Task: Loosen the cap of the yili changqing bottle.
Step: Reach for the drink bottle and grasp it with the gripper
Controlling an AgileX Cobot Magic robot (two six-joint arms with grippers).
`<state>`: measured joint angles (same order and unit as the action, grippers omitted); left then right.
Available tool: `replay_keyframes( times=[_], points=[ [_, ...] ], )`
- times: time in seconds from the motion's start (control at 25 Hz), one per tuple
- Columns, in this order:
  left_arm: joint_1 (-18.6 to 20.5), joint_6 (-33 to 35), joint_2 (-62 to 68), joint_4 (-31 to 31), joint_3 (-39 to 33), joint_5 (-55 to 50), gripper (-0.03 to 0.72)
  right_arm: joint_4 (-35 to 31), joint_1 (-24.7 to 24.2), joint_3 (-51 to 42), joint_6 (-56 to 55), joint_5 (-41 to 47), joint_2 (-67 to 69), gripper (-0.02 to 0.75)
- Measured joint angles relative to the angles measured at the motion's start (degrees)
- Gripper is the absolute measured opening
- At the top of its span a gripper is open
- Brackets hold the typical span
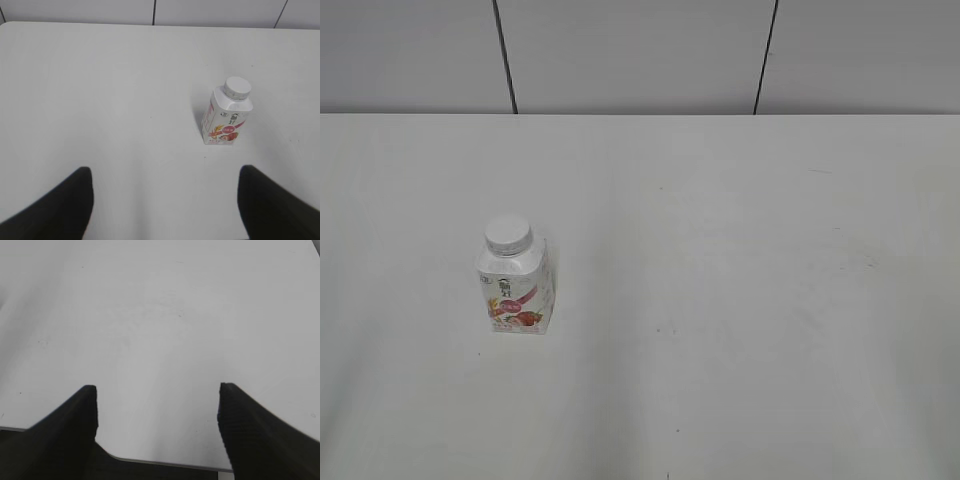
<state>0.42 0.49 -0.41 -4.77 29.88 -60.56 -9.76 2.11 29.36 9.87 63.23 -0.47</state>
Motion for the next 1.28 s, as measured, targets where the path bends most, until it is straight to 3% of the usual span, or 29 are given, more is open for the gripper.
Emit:
replay_keyframes(
  times=[1.28],
  points=[
    [0.00,0.00,0.00,0.00,0.00,0.00,0.544,0.00,0.00,-0.02,0.00,-0.06,0.00,0.586]
  ],
)
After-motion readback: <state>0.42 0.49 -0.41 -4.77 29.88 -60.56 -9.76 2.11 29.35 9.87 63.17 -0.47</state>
